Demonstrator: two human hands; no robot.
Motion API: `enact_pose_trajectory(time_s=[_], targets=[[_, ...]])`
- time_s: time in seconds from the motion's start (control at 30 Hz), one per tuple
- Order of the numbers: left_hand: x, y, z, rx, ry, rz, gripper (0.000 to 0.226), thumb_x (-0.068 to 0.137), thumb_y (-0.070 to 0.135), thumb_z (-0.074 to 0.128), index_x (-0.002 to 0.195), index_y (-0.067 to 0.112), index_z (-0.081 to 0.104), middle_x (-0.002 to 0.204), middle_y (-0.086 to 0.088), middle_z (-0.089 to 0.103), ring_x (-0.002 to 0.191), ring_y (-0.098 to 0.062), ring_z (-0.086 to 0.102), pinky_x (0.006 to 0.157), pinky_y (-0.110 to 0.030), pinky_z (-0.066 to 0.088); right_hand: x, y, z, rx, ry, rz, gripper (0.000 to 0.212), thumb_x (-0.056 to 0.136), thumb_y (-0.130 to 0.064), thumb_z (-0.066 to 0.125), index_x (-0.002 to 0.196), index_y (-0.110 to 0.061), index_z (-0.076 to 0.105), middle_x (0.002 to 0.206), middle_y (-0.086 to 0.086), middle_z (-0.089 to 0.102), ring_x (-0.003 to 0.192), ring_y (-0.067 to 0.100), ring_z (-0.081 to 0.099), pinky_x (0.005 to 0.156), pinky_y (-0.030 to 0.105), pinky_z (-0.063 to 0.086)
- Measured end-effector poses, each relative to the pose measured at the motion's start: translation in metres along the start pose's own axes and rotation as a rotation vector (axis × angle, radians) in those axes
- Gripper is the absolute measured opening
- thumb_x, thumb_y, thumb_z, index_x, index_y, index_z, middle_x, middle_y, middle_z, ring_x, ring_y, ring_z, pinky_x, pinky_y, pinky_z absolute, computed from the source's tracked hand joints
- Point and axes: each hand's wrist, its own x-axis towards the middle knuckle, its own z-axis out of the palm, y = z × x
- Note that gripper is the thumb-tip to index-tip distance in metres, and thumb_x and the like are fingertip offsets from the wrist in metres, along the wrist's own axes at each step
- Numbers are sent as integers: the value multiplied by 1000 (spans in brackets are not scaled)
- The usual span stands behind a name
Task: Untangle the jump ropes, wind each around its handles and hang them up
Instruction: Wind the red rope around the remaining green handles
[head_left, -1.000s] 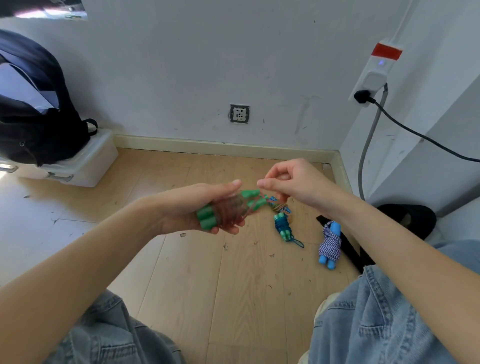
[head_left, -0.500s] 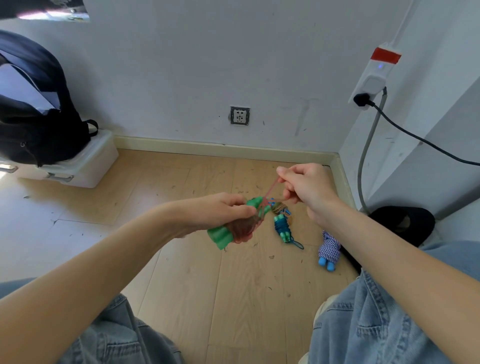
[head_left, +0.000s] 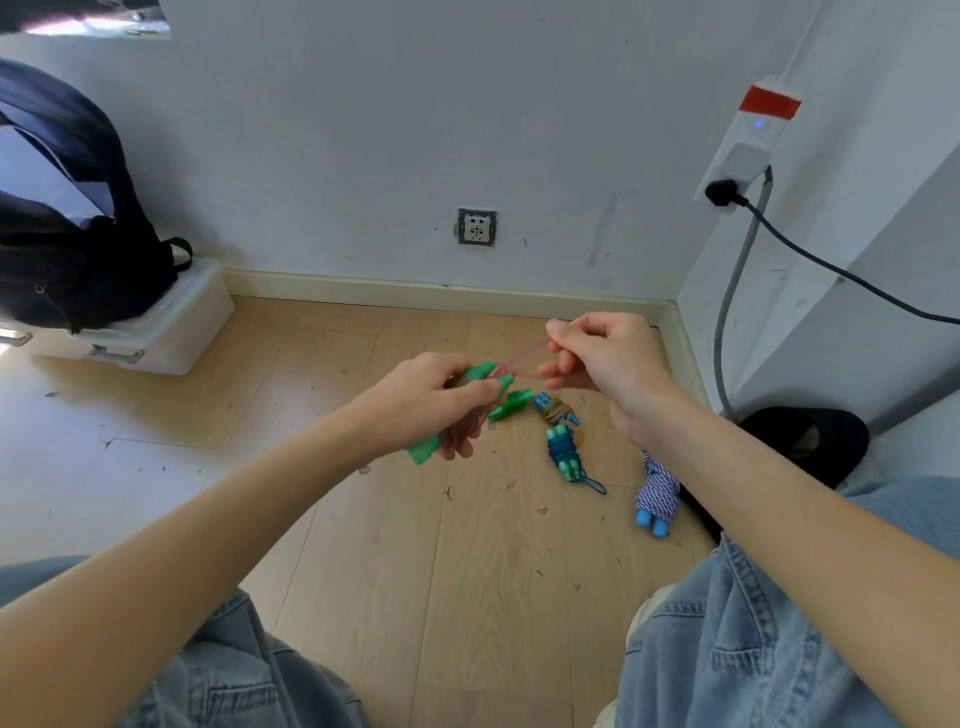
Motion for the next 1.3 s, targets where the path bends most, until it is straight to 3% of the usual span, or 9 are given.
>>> enact_pose_trajectory(time_s=[0.27, 0.43, 0.57, 0.63, 0.73, 0.83, 0.97, 1.1, 1.3], targets=[[8, -17, -3, 21, -77, -171, 26, 93, 31, 52, 99, 6, 56, 72, -8, 62, 50, -14, 62, 44, -22, 50, -33, 0, 21, -528, -307, -523, 16, 84, -16, 66, 73, -5, 66, 56, 0, 66, 46, 6, 60, 52, 21, 52], [20, -25, 8, 183, -205, -76, 6, 92, 24, 54, 96, 21, 53, 81, -1, 60, 63, -12, 55, 57, -22, 49, -20, 7, -1, -257, -284, -220, 15, 87, -14, 61, 75, -7, 63, 46, -4, 58, 50, 10, 62, 53, 19, 52], [40, -40, 33, 101, -290, -41, 19, 88, 21, 60, 105, 27, 54, 106, 0, 65, 79, -14, 55, 68, -23, 46, 0, 38, -2, -162, -255, -11, 15, 89, -15, 59, 77, -8, 64, 40, -7, 51, 46, 7, 57, 48, 21, 50], [51, -48, 44, -42, -225, -57, 3, 88, 29, 59, 91, 27, 60, 92, 6, 71, 78, -12, 59, 72, -24, 46, 10, 63, 1, -92, -187, 75, 17, 89, -15, 59, 74, -9, 63, 43, -5, 49, 44, 6, 55, 48, 20, 50], [78, -70, 62, -30, -107, -97, 26, 94, 30, 50, 72, 20, 62, 61, 11, 68, 61, -8, 60, 53, -14, 47, 22, 109, -5, 121, -115, 297, 15, 89, -12, 58, 77, -6, 63, 53, 1, 54, 54, 10, 61, 54, 22, 54], [109, -98, 85, 2, -131, -168, 18, 94, 18, 49, 78, 16, 58, 72, 2, 68, 65, -16, 62, 67, -25, 54, 34, 157, -12, 248, -91, 501, 4, 86, -3, 60, 85, -5, 64, 70, 8, 66, 66, 15, 66, 57, 22, 55], [150, -130, 116, 69, -153, -183, 11, 94, 21, 49, 88, 21, 58, 81, 5, 63, 66, -6, 57, 71, -24, 48, 51, 224, -19, 86, 13, 678, 18, 82, -7, 67, 98, -1, 62, 82, 9, 61, 70, 15, 59, 57, 23, 56], [180, -156, 146, 137, -192, -262, 10, 92, 25, 53, 86, 19, 59, 79, 1, 63, 65, -10, 55, 61, -24, 46, 70, 274, -32, -272, -5, 623, 27, 78, -22, 72, 100, -8, 64, 99, 6, 64, 87, 20, 60, 82, 39, 54], [212, -176, 175, 168, -158, -403, 17, 92, 33, 53, 90, 20, 64, 68, 1, 58, 51, -12, 54, 36, -19, 45, 87, 309, -48, -551, 142, 401, 35, 91, -35, 53, 113, -8, 58, 113, 11, 57, 94, 21, 55, 75, 28, 40]])
